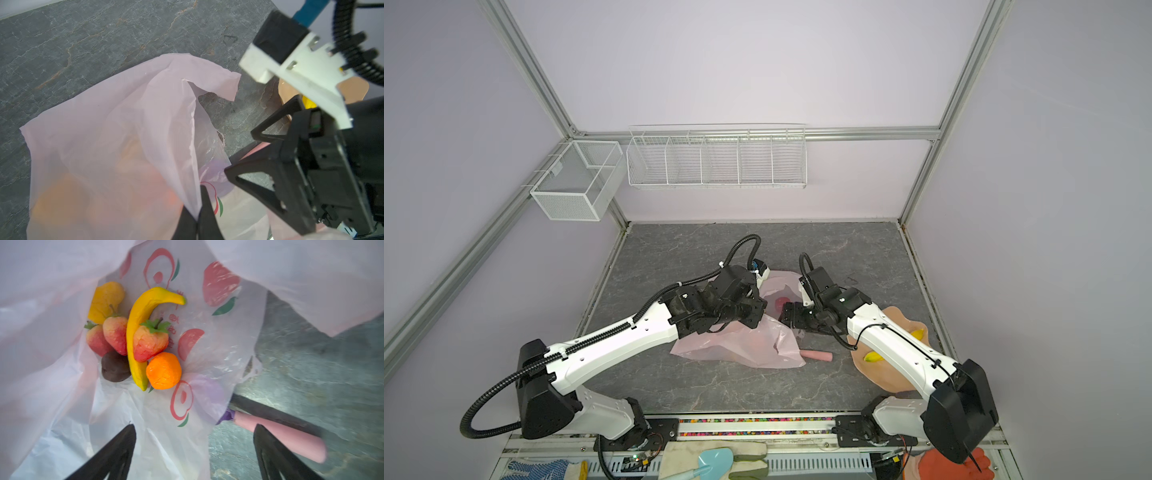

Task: Place the fruits into the plastic bag
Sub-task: Place the fruit in the plastic bag, then pick up the fruit from the plate.

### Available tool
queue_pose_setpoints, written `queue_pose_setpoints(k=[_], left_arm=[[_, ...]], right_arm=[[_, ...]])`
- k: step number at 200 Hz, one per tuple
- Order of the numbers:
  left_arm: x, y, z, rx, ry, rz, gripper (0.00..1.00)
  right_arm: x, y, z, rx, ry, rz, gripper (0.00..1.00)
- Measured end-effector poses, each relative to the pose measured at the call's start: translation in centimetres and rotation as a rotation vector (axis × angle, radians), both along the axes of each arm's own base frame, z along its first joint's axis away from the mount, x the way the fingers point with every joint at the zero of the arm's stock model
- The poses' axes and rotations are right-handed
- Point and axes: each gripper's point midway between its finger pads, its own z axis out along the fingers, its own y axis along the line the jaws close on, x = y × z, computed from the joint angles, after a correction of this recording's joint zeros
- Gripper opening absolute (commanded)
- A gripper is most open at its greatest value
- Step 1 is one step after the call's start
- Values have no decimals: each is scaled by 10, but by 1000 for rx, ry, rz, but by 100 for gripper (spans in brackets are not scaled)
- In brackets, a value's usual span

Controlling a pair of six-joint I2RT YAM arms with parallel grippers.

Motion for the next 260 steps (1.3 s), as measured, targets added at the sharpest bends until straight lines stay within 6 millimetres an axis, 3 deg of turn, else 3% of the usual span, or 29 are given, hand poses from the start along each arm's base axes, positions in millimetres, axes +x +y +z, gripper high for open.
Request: queue_pose_setpoints(k=[52, 116, 194, 243, 260], left_arm=[[-1, -1, 0, -3, 4, -5, 0], [-1, -1, 0, -3, 5, -6, 0], [-2, -2, 0, -6, 9, -11, 0], [-3, -2, 0, -7, 13, -14, 0], [-3, -2, -1, -7, 14, -16, 0]], right_arm=[[1, -60, 3, -179, -31, -189, 89], [-9, -115, 1, -322, 2, -374, 90], [-30, -227, -14, -545, 107, -766, 93], [-43, -263, -33, -578, 172, -895, 100], [-46, -271, -42, -581, 202, -918, 96]])
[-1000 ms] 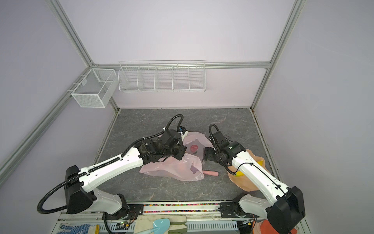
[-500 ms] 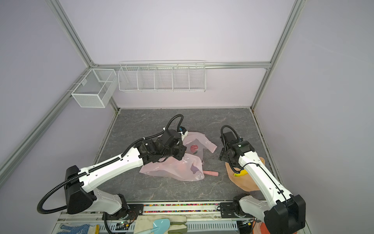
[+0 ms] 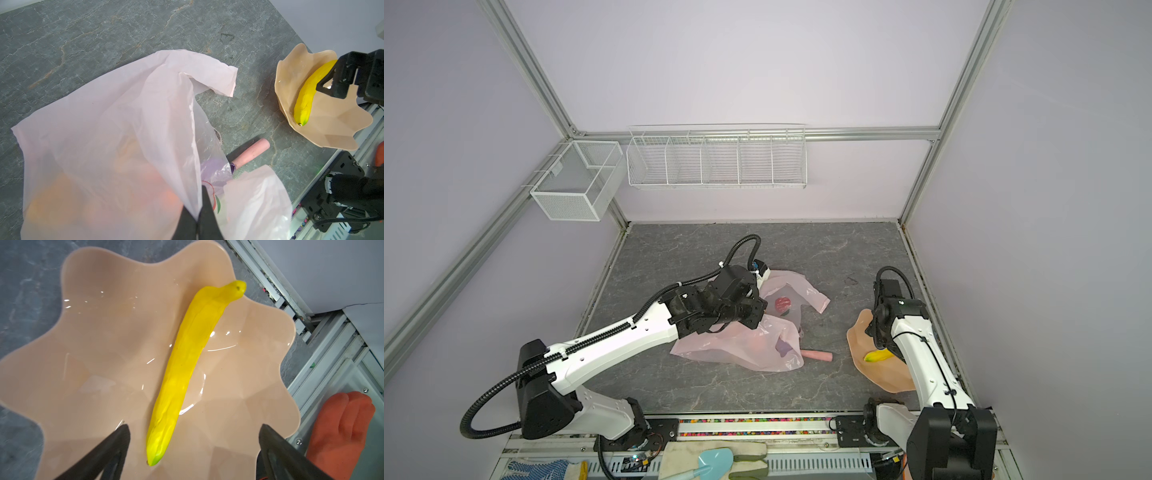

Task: Place the fruits into the plastic bag
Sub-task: Pick up the fruit from the plate.

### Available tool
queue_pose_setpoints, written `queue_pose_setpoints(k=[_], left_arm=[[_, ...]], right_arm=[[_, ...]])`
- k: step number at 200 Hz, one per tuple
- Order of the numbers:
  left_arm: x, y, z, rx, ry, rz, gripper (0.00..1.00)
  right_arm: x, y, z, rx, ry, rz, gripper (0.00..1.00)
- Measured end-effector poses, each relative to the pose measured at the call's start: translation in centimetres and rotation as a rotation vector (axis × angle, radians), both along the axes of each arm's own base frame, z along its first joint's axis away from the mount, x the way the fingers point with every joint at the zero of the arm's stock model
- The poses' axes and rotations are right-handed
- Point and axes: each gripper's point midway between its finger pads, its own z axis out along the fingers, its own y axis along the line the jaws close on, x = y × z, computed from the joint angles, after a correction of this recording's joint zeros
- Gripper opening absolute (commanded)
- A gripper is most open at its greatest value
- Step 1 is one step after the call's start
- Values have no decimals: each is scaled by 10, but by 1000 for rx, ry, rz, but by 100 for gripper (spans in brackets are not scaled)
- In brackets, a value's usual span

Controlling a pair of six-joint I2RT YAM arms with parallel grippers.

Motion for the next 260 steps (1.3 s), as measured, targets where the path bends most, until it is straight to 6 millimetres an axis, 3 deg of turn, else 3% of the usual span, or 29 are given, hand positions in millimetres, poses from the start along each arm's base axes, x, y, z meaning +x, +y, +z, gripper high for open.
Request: queue_pose_setpoints(k=[75, 127, 211, 260], left_arm=[[-2, 0, -4, 10, 12, -5, 0], [-1, 0, -6, 16, 16, -6, 0], [-1, 0, -7, 19, 18, -6, 0], [-2, 1, -9, 24, 22, -6, 0]], right_arm=[[14, -15, -33, 50, 7, -73, 77], [20, -14, -54, 80, 20, -81, 64], [13, -10, -76, 100, 56, -90, 52], [19, -11, -77, 96, 29, -91, 42]])
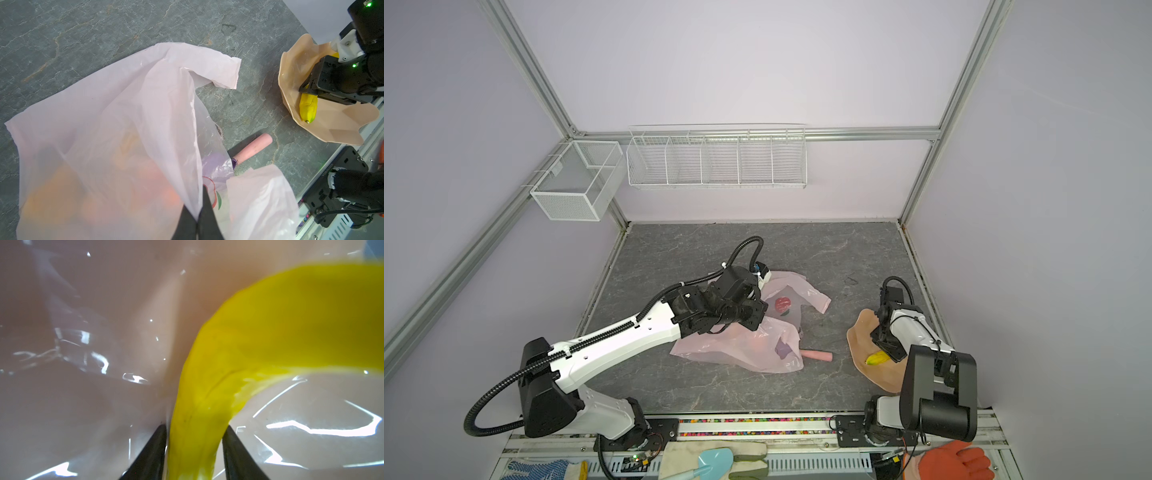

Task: Place the fruits into the plastic bag
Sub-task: Pick up the fruit from the plate.

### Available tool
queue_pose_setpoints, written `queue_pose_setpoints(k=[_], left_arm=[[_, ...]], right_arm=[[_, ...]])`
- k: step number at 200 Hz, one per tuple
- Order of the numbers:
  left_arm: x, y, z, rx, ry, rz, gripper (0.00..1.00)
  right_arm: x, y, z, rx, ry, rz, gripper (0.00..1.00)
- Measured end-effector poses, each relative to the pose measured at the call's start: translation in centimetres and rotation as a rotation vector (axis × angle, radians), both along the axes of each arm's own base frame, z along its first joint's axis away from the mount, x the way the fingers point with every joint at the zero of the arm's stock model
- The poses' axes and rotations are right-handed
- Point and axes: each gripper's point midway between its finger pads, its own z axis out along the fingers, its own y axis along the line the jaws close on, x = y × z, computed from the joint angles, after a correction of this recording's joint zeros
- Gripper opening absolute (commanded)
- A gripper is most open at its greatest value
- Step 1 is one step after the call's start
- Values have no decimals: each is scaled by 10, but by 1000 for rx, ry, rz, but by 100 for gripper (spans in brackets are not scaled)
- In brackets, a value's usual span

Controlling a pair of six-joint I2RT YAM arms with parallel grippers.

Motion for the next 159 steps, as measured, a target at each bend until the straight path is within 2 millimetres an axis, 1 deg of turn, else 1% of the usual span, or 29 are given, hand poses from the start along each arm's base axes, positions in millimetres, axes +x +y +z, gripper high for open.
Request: queue_pose_setpoints(k=[36, 47, 63, 84, 97, 104, 159], left_arm=[[0, 0, 0, -1, 2, -2, 0], [0, 0, 0, -1, 2, -2, 0], [-1, -1, -1, -2, 5, -4, 0], [-1, -2, -3, 2, 9, -6, 0], [-1, -2, -4, 4, 11, -7, 0], [-1, -2, -4, 5, 12, -7, 0], [-1, -2, -4, 5, 12, -7, 0]], right_arm=[[2, 0, -1, -2, -12, 1, 30], [1, 0, -1, -3, -16, -1, 28], [1, 0, 0, -3, -24, 0, 23], [1, 4, 2, 14, -44, 3, 22], [3, 5, 8, 19, -76, 5, 21], [5, 6, 12, 22, -95, 9, 19], [21, 12, 46, 39, -232, 48, 15]])
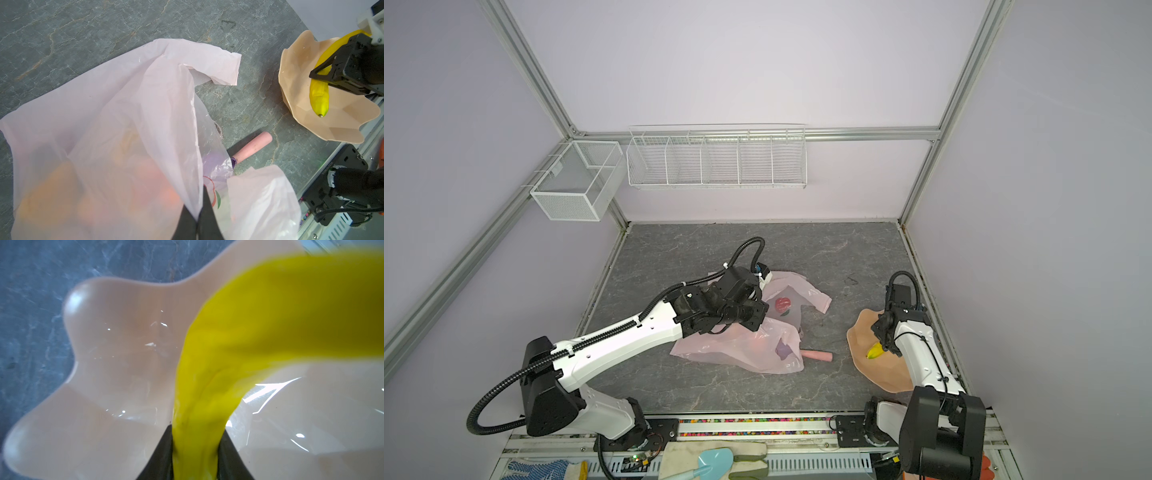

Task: Place the fruits into the plastic bag
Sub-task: Pick up the fruit from the plate, then place the fruit in the plastic bag.

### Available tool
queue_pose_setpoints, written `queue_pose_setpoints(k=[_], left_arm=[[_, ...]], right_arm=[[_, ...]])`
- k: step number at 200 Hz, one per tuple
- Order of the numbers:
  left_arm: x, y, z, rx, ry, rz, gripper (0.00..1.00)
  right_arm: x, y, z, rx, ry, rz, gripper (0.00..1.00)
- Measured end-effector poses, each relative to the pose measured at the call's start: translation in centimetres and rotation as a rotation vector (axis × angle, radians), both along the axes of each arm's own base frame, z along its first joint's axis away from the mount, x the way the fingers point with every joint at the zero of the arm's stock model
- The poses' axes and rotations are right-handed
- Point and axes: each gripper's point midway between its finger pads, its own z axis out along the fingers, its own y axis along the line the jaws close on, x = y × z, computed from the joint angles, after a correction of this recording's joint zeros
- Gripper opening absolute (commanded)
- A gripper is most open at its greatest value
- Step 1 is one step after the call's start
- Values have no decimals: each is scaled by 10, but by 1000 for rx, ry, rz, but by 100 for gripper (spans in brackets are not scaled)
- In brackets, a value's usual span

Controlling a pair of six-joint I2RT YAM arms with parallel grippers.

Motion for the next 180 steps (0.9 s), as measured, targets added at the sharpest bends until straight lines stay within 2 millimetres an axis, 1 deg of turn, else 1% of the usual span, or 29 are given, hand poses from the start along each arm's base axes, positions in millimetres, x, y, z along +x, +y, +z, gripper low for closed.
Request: queue_pose_setpoints(k=[15, 36, 59, 74, 103, 146, 180], left_arm=[[0, 0, 0, 0, 0, 0, 0], [0, 0, 0, 0, 0, 0, 0], [0, 0, 0, 0, 0, 0, 0], [0, 0, 0, 0, 0, 0, 0], [0, 0, 0, 0, 0, 0, 0], [0, 0, 0, 0, 0, 0, 0], [0, 0, 0, 0, 0, 0, 0]], right_arm=[[3, 2, 8, -1, -29, 20, 15], [5, 8, 14, 3, -55, 64, 16], [13, 23, 20, 14, -91, 160, 18], [22, 39, 27, 19, -135, 251, 18], [37, 78, 42, 17, -220, 443, 18], [49, 116, 50, 28, -253, 633, 17], [56, 165, 57, 44, -260, 853, 15]])
